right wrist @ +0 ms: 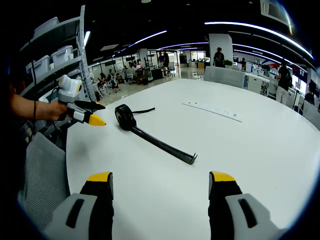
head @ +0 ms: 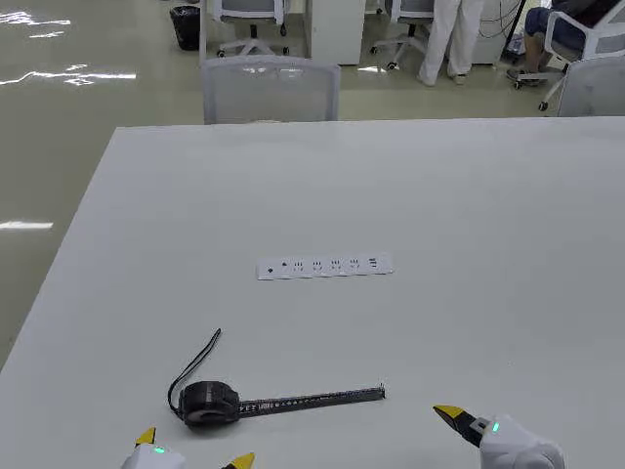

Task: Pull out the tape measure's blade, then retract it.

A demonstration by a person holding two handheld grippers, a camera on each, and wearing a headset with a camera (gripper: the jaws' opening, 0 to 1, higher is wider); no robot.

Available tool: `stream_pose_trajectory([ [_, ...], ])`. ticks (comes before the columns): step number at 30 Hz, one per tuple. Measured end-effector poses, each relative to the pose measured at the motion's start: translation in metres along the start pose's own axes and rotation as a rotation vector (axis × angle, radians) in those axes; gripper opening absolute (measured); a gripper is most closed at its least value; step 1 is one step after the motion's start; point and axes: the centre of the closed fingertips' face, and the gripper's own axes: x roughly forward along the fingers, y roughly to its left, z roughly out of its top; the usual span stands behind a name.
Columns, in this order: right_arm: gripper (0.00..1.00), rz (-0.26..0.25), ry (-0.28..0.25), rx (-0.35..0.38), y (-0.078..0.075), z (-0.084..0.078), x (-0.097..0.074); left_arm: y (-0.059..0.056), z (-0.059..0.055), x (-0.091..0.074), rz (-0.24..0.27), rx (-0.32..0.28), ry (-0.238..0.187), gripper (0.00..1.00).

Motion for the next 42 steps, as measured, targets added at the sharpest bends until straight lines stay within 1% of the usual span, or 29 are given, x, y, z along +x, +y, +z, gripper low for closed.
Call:
stream_pose_trajectory([
  [6,0.74,0.029,-0.014,-0.031,-0.006,0.002,0.006,0.003,-0.001,0.011,0.039,-0.023,-0.001,0.88],
  [10,0.70,0.047,-0.005,-0.040,-0.011,0.002,0.010,0.004,-0.003,0.019,0.051,-0.038,0.004,0.87],
  [18,0.64,0.090,-0.002,-0.071,-0.019,0.004,0.020,0.007,-0.002,0.033,0.077,-0.073,0.007,0.83],
  [22,0.61,0.106,0.004,-0.080,-0.025,0.003,0.025,0.011,0.003,0.036,0.114,-0.092,-0.010,0.82],
  [27,0.58,0.128,0.008,-0.080,-0.033,0.003,0.031,0.015,0.002,0.043,0.153,-0.120,-0.019,0.81],
  [29,0.57,0.133,0.009,-0.083,-0.037,0.002,0.034,0.016,0.001,0.046,0.160,-0.135,-0.020,0.80],
  [35,0.51,0.158,-0.001,-0.079,-0.043,0.005,0.043,0.018,0.000,0.053,0.182,-0.161,-0.026,0.78],
  [39,0.46,0.181,0.000,-0.086,-0.045,0.004,0.051,0.021,0.003,0.056,0.202,-0.174,-0.038,0.77],
  [42,0.45,0.195,-0.004,-0.083,-0.046,0.007,0.054,0.023,0.005,0.058,0.211,-0.180,-0.042,0.76],
])
